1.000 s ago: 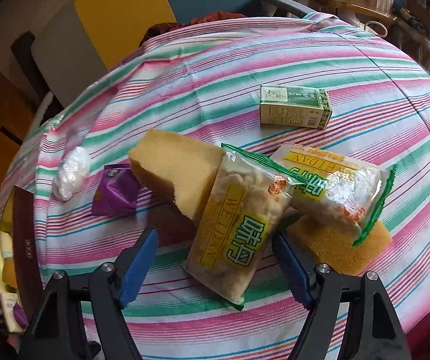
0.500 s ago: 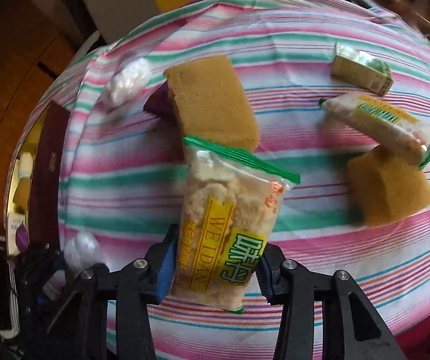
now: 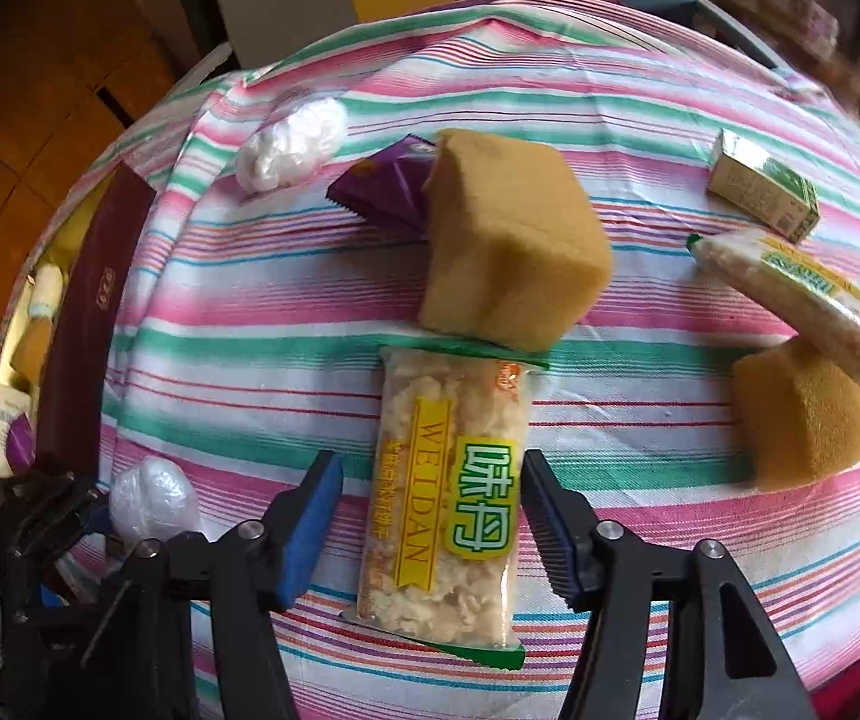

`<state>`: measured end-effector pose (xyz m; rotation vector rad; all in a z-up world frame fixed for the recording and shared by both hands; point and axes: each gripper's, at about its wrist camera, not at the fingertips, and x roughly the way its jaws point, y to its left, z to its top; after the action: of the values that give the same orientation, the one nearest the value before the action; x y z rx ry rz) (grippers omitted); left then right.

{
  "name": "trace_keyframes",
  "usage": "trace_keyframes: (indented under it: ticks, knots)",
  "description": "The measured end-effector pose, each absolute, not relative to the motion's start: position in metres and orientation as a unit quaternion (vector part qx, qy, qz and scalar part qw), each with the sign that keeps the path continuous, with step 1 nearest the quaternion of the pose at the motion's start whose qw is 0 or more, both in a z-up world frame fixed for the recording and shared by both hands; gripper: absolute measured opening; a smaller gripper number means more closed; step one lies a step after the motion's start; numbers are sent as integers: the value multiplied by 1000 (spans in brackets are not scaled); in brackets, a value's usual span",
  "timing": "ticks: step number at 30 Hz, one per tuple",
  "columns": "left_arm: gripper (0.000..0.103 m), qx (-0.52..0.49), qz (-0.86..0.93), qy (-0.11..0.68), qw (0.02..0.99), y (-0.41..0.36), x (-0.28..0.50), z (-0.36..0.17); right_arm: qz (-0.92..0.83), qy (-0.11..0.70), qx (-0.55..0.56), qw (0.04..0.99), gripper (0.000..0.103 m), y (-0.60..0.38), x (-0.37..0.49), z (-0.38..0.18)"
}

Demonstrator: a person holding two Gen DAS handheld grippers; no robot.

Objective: Organize objects
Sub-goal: 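Lift the plastic bundle with the left gripper while the right gripper grasps the WEIDAN snack packet, then carry the bundle into the gold tray and release it with the left gripper while the right holds the packet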

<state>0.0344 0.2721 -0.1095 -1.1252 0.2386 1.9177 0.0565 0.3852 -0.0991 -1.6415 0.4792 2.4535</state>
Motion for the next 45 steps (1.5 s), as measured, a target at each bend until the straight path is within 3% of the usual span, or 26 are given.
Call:
trace_keyframes:
  ticks: [5, 9, 10, 15, 20, 26, 36, 45]
  knots:
    - [36, -450, 772, 99, 437, 273, 35, -110, 817, 120, -559, 73, 73, 372, 53, -101]
    - [35, -447, 773, 102, 439, 274, 36, -109, 817, 112, -561, 73, 73, 371, 54, -101]
    - [35, -446, 773, 104, 439, 274, 36, -108, 818, 108, -560, 73, 72, 371, 55, -100]
    - [34, -433, 776, 97, 448, 267, 39, -89, 826, 79, -553, 77, 49, 365, 56, -99]
    - [34, -424, 785, 43, 449, 233, 19, -42, 828, 63, -551, 75, 48, 364, 60, -97]
    - [34, -459, 811, -8, 362, 163, -62, -16, 829, 58, -551, 76, 48, 367, 65, -95]
    - [34, -560, 805, -44, 191, 78, -212, -73, 830, 55, -550, 77, 48, 359, 59, -99]
    - [36, -577, 811, -12, 95, 63, -258, -109, 830, 60, -550, 75, 48, 357, 53, -102]
